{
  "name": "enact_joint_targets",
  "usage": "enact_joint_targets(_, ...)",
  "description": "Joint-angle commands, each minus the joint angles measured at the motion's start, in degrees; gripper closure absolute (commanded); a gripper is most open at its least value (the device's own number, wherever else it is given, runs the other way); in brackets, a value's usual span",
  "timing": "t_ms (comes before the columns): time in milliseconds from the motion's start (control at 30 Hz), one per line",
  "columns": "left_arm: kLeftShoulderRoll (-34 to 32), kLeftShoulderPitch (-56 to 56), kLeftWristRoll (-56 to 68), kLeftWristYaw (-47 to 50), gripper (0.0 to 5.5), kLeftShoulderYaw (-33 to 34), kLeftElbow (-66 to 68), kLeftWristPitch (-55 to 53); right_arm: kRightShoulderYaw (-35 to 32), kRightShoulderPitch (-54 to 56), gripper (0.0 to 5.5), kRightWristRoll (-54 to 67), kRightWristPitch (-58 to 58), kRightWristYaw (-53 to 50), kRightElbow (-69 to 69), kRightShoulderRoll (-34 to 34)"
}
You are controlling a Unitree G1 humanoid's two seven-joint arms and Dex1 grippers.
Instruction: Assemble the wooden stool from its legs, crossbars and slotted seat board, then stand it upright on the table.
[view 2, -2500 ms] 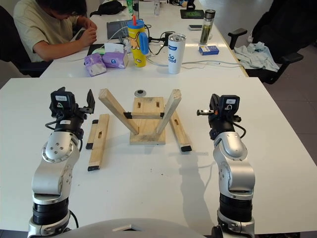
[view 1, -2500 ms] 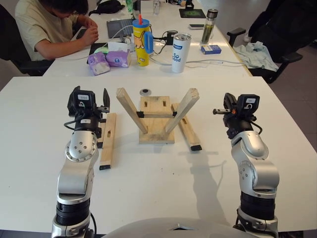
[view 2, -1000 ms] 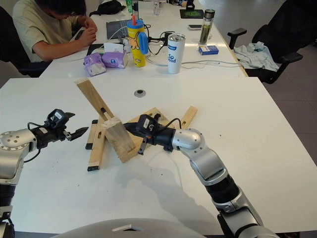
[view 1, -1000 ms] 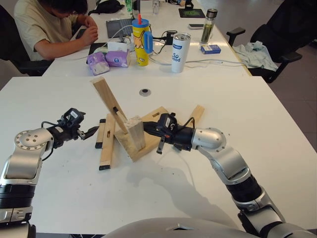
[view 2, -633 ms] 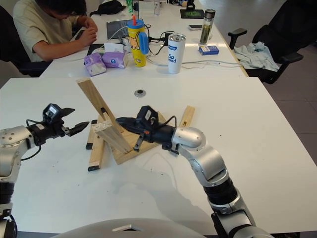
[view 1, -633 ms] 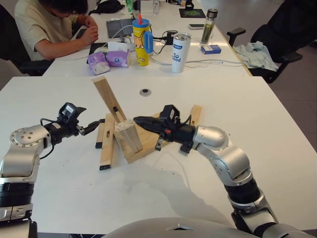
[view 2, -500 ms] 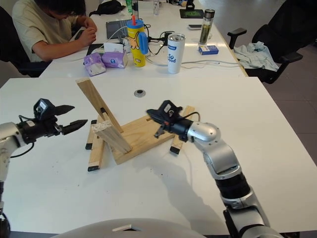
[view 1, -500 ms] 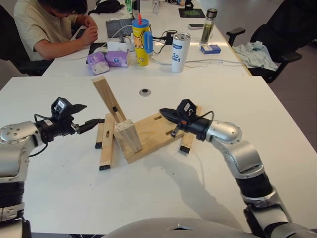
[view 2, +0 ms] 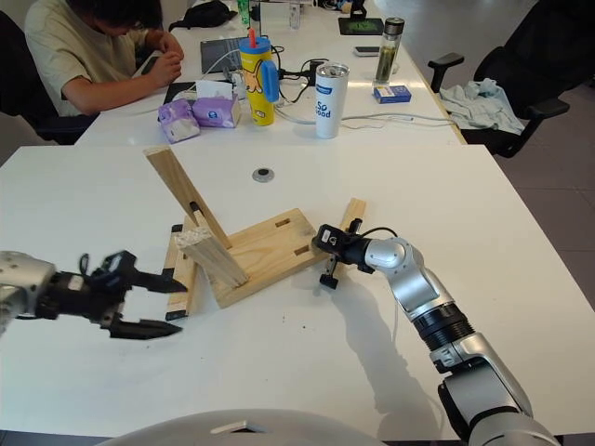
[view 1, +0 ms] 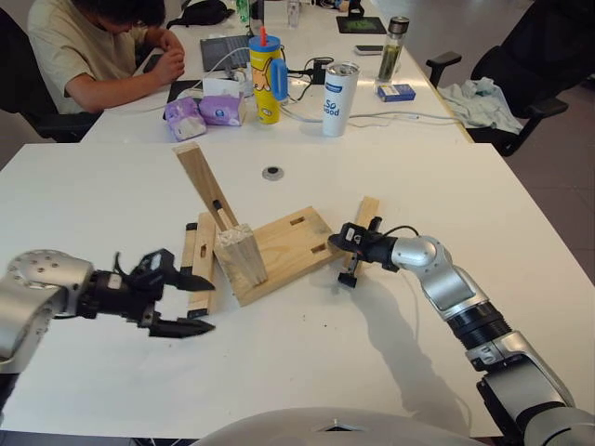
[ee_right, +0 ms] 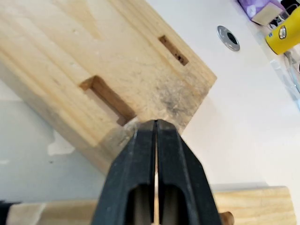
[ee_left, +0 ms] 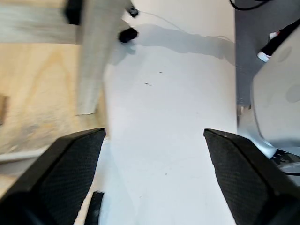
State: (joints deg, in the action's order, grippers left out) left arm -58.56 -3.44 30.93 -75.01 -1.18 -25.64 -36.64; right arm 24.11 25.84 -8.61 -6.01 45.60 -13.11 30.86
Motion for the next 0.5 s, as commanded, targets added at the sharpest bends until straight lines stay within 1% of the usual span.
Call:
enact_joint_targets(33,4.49,-1.90,-5.15,8.41,1.60,-7.60,-3.24,-1.60,5.96,-1.16,5.50,-2.87,-4.92,11.40,1.26,4.34)
enact_joint_targets(100,7.35,-1.63,-6.78,13.04,1.60,-9.60,-3.39,-2.75,7.56,-2.19,5.50,-1.93,-8.13,16.35,4.98,6.08)
enact_joint_targets(167,8.68,-1.88,-7.07,15.25,1.60,-10.44,-4.18,-3.20,8.15,-3.64,5.50,-0.94,-10.77,18.73,8.48,6.93)
enact_joint_targets(300,11.16,0.07,-12.40,21.82,1.60,-12.85,-1.66,-2.62,8.20,-6.75,5.50,2.28,-15.94,20.69,16.11,6.84)
enact_joint_targets(433,15.60,4.45,-18.61,29.41,1.60,-15.29,3.32,-2.77,8.28,-9.57,5.50,6.43,-22.01,20.42,24.19,5.70)
enact_joint_targets(500,18.36,7.05,-20.72,33.15,1.60,-15.67,6.66,-4.54,8.75,-10.28,5.50,7.51,-24.09,19.78,26.63,4.96)
